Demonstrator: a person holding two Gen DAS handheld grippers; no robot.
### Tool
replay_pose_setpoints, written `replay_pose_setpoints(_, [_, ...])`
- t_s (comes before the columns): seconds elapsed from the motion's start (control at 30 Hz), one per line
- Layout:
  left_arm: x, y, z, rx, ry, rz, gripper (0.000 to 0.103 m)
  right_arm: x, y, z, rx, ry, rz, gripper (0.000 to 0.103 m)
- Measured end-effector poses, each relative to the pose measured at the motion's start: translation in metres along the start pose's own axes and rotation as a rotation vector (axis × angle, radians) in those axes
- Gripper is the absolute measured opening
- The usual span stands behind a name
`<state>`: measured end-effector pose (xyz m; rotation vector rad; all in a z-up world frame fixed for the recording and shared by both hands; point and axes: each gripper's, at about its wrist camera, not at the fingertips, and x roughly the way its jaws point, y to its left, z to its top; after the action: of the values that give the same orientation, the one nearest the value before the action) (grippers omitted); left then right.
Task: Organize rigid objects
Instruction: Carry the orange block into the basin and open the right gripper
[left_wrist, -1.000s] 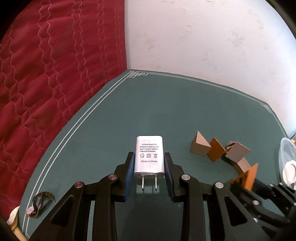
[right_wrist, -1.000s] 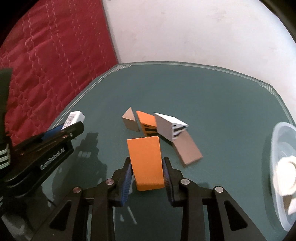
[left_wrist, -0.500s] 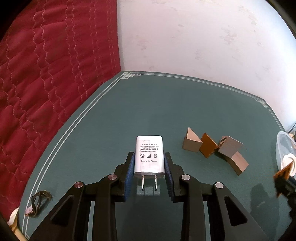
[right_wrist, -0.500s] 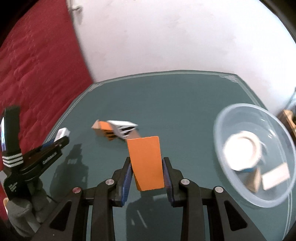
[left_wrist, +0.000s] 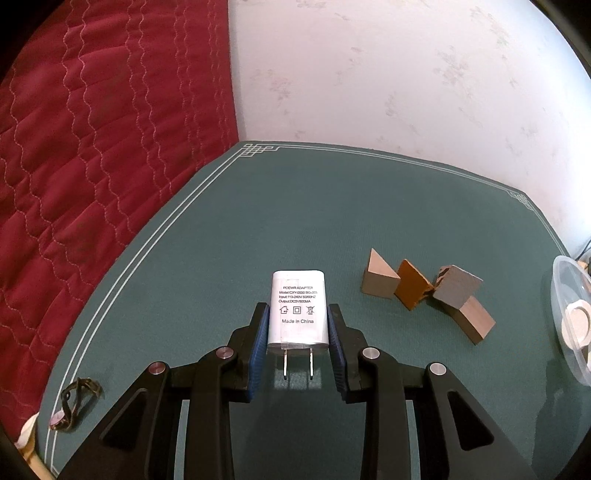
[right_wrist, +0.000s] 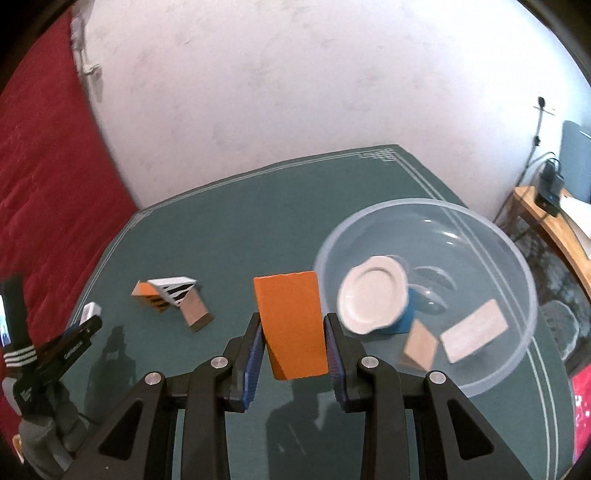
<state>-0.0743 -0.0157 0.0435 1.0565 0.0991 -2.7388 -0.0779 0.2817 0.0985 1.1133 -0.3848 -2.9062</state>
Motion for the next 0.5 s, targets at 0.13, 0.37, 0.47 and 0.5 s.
replay_pose_setpoints(0.13, [0.0, 0.0, 0.0, 0.001, 0.0, 0.002, 0.031, -0.005, -0.012, 0.002, 0.029, -0.024, -0.03, 0.034])
replay_pose_setpoints(0.37, [0.001, -0.001, 0.0, 0.007, -0.001, 0.005, 0.031, -0.01, -0.034, 0.007, 0.072, -0.052, -0.092, 0.034])
replay_pose_setpoints(0.47, [0.0, -0.001, -0.001, 0.012, -0.003, 0.008, 0.031, -0.011, -0.041, 0.007, 0.077, -0.067, -0.127, 0.034])
replay_pose_setpoints(0.5, [0.0, 0.0, 0.0, 0.014, -0.004, 0.008, 0.031, -0.011, -0.043, 0.007, 0.077, -0.07, -0.136, 0.034])
